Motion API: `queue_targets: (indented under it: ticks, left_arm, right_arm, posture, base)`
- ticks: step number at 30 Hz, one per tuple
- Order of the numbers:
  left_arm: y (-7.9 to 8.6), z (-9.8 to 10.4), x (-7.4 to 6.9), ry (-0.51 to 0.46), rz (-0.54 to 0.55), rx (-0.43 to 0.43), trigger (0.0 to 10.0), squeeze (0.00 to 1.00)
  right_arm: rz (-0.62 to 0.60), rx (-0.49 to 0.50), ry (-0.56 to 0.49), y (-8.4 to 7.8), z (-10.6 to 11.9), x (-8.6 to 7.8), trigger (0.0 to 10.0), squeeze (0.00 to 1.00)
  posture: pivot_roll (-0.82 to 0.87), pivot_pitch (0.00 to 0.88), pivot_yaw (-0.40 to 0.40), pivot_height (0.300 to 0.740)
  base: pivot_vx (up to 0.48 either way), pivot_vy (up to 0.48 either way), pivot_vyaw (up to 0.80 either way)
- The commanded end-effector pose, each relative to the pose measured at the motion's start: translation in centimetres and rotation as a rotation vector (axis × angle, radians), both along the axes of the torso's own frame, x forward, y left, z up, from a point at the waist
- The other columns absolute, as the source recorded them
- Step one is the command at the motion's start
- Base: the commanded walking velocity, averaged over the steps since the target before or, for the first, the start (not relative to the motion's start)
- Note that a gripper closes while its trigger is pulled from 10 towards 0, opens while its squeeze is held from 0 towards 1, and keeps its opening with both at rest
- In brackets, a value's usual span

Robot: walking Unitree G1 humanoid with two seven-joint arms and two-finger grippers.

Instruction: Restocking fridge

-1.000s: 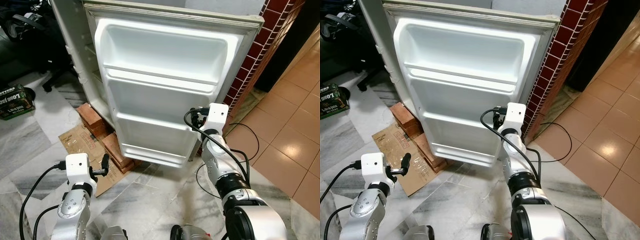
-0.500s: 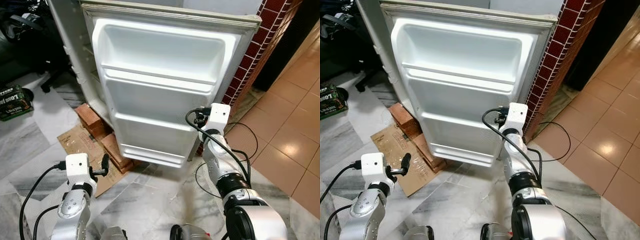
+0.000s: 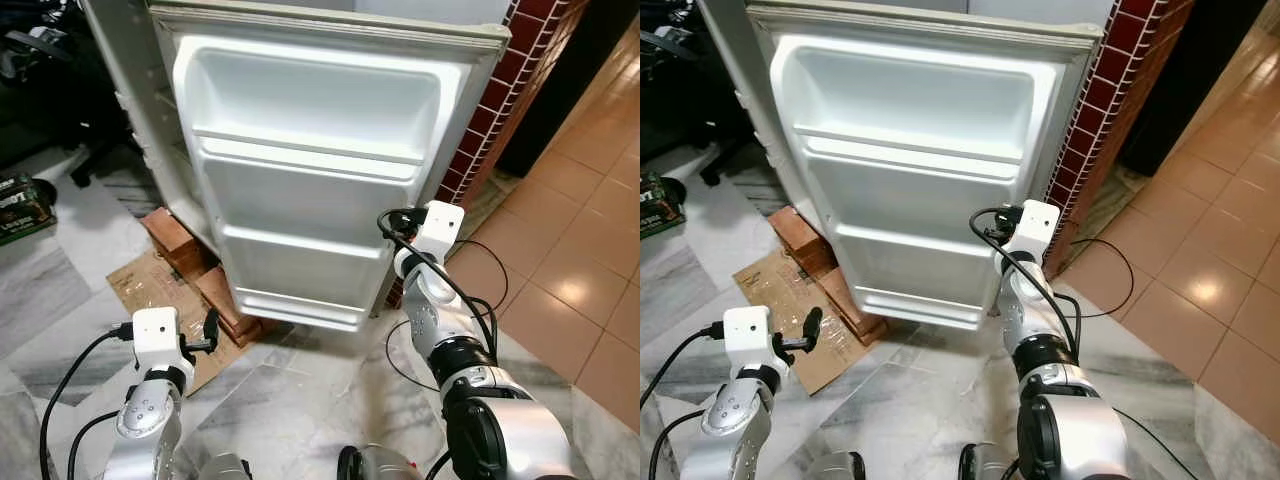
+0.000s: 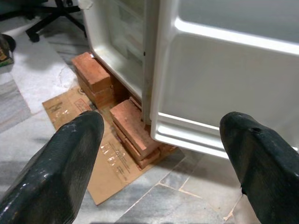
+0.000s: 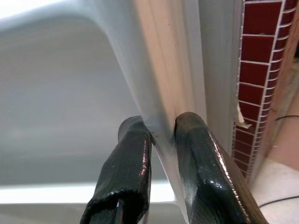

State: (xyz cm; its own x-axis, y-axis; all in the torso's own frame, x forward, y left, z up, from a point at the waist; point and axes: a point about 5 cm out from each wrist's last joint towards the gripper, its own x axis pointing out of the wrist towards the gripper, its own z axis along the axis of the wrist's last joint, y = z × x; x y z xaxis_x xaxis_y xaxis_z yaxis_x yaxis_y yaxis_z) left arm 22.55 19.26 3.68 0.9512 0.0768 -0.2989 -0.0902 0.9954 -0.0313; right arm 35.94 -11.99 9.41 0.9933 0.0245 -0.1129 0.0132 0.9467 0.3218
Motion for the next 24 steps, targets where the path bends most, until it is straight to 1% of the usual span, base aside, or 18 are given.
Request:
queue_targets:
  ticks: [1,5,7,8,9,10,11,13,15,16,17,18,19,20,21,22,23,24]
  left_arm:
    - [0.3,-0.4,-0.2,0.022,0.008,0.013,10.0,0.0]
    - [0.3,-0.4,0.1,0.024,-0.001,0.016,10.0,0.0]
    - [0.3,-0.4,0.3,0.025,-0.008,0.017,10.0,0.0]
    - [0.3,-0.4,0.6,0.025,-0.015,0.021,10.0,0.0]
    - [0.3,-0.4,0.6,0.025,-0.015,0.021,10.0,0.0]
    - [0.4,-0.4,0.8,0.025,-0.02,0.023,10.0,0.0]
    - [0.4,-0.4,0.8,0.025,-0.02,0.023,10.0,0.0]
    - [0.4,-0.4,1.0,0.025,-0.022,0.024,10.0,0.0]
    - [0.5,-0.4,1.2,0.027,-0.026,0.025,10.0,0.0]
    - [0.5,-0.4,1.2,0.027,-0.026,0.025,10.0,0.0]
    - [0.5,-0.4,1.3,0.027,-0.028,0.026,10.0,0.0]
    - [0.5,-0.5,1.5,0.026,-0.035,0.028,10.0,0.0]
    - [0.5,-0.4,1.7,0.025,-0.042,0.029,10.0,0.0]
    - [0.5,-0.4,1.8,0.024,-0.046,0.03,10.0,0.0]
    - [0.5,-0.4,1.8,0.024,-0.046,0.03,10.0,0.0]
    - [0.5,-0.4,2.1,0.024,-0.051,0.032,10.0,0.0]
    - [0.5,-0.4,2.1,0.024,-0.051,0.032,10.0,0.0]
    - [0.5,-0.4,2.2,0.023,-0.054,0.033,10.0,0.0]
  right_arm:
    - [0.188,0.042,-0.276,2.9,5.7,0.9,0.0,0.0]
    - [0.253,0.055,-0.311,2.5,6.2,0.1,0.0,0.0]
    - [0.32,0.042,-0.33,1.9,6.3,-0.8,0.0,0.0]
    - [0.38,0.008,-0.349,1.3,6.4,-1.7,0.0,0.0]
    - [0.38,0.008,-0.349,1.3,6.4,-1.7,0.0,0.0]
    - [0.436,-0.003,-0.357,1.0,6.5,-2.6,0.0,0.0]
    - [0.436,-0.003,-0.357,1.0,6.5,-2.6,0.0,0.0]
    - [0.519,-0.042,-0.358,0.6,6.5,-4.0,0.0,0.0]
    - [0.667,-0.065,-0.331,0.5,6.4,-6.2,0.0,0.0]
    - [0.667,-0.065,-0.331,0.5,6.4,-6.2,0.0,0.0]
    - [0.732,-0.098,-0.323,0.4,6.3,-7.4,0.0,0.0]
    - [0.818,-0.091,-0.292,0.2,6.2,-8.8,0.0,0.0]
    - [0.9,-0.077,-0.253,-0.3,6.0,-10.4,1.3,0.0]
    - [0.955,-0.063,-0.224,-0.5,5.9,-11.4,10.0,0.0]
    - [0.955,-0.063,-0.224,-0.5,5.9,-11.4,10.0,0.0]
    - [1.07,0.007,-0.163,-1.4,5.8,-13.3,10.0,0.14]
    - [1.07,0.007,-0.163,-1.4,5.8,-13.3,10.0,0.14]
    - [1.09,0.034,-0.14,-1.8,5.8,-13.7,10.0,0.98]
  posture:
    - [0.12,0.123,-0.011,0.74]
    - [0.11,0.116,-0.004,0.74]
    - [0.1,0.112,0.003,0.74]
    - [0.09,0.107,0.006,0.74]
    - [0.09,0.107,0.006,0.74]
    - [0.08,0.104,0.012,0.74]
    - [0.08,0.104,0.012,0.74]
    - [0.07,0.102,0.018,0.74]
    - [0.06,0.097,0.023,0.74]
    - [0.06,0.097,0.023,0.74]
    - [0.05,0.095,0.027,0.74]
    - [0.04,0.091,0.031,0.74]
    - [0.04,0.09,0.035,0.74]
    - [0.03,0.089,0.04,0.74]
    - [0.03,0.089,0.04,0.74]
    - [0.03,0.082,0.046,0.74]
    - [0.03,0.082,0.046,0.74]
    - [0.03,0.081,0.048,0.74]
  base:
    - [0.0,0.0,0.0]
    - [0.0,0.0,0.0]
    - [0.0,0.0,0.0]
    - [0.0,0.0,0.0]
    - [0.0,0.0,0.0]
    - [0.0,0.0,0.0]
    - [0.0,0.0,0.0]
    - [0.0,0.0,0.0]
    - [0.0,0.0,0.0]
    - [0.0,0.0,0.0]
    - [0.0,0.0,0.0]
    - [0.0,0.0,0.0]
    - [0.0,0.0,0.0]
    - [0.0,0.0,0.0]
    - [0.0,0.0,0.0]
    - [0.0,0.0,0.0]
    - [0.0,0.0,0.0]
    - [0.0,0.0,0.0]
